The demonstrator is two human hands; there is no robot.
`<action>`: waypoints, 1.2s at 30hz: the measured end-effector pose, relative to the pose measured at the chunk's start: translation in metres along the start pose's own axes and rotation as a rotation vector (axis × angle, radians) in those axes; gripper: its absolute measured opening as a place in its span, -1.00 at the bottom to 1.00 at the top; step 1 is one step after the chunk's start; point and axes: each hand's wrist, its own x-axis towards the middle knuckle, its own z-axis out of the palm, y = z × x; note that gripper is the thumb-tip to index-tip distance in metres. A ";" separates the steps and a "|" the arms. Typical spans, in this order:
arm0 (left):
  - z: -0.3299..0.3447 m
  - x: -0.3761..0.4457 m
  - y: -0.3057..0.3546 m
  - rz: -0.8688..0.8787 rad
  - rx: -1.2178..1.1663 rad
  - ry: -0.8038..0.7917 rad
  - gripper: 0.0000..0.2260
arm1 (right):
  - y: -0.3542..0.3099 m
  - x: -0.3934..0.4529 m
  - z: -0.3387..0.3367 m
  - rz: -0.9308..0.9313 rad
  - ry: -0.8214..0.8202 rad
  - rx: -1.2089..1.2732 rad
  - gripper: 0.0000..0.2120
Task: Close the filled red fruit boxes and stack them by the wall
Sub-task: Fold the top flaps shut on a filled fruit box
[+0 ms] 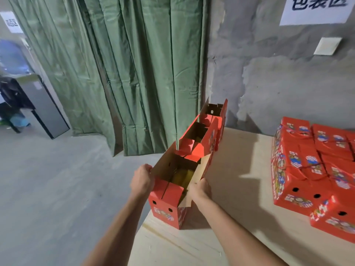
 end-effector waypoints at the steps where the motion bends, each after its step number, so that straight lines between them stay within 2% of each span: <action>1: 0.001 0.000 0.002 0.016 -0.005 0.000 -0.76 | 0.003 0.002 -0.003 0.035 0.011 0.027 -0.56; 3: 0.001 -0.007 0.012 0.038 -0.008 -0.008 -0.78 | 0.009 0.004 -0.014 0.070 0.040 0.052 -0.61; 7: 0.002 -0.045 0.043 0.121 0.071 -0.097 -0.87 | 0.022 0.009 -0.057 0.027 0.104 -0.079 -0.72; 10: 0.016 -0.096 0.075 0.317 0.148 -0.212 -0.53 | 0.040 0.013 -0.104 -0.019 0.143 -0.201 -0.75; 11: 0.024 -0.116 0.088 0.375 0.176 -0.268 -0.48 | 0.048 0.013 -0.122 -0.044 0.162 -0.244 -0.79; 13: 0.045 -0.162 0.118 0.437 0.226 -0.392 -0.59 | 0.067 0.011 -0.162 -0.110 0.215 -0.353 -0.86; 16: 0.080 -0.248 0.162 0.479 0.251 -0.522 -0.77 | 0.104 -0.002 -0.229 -0.173 0.286 -0.531 -0.76; 19: 0.117 -0.345 0.207 0.545 0.250 -0.621 -0.80 | 0.156 -0.020 -0.309 -0.157 0.324 -0.621 -0.73; 25: 0.190 -0.527 0.291 0.611 0.104 -0.774 -0.81 | 0.284 -0.061 -0.477 -0.181 0.346 -0.655 -0.73; 28: 0.226 -0.610 0.330 0.635 0.121 -0.836 -0.79 | 0.351 -0.077 -0.555 -0.185 0.373 -0.659 -0.80; 33: 0.288 -0.706 0.381 0.662 0.194 -1.001 -0.79 | 0.427 -0.085 -0.636 -0.251 0.492 -0.696 -0.67; 36: 0.323 -0.749 0.398 0.522 0.236 -1.202 -0.95 | 0.452 -0.079 -0.656 -0.374 0.523 -0.711 -0.65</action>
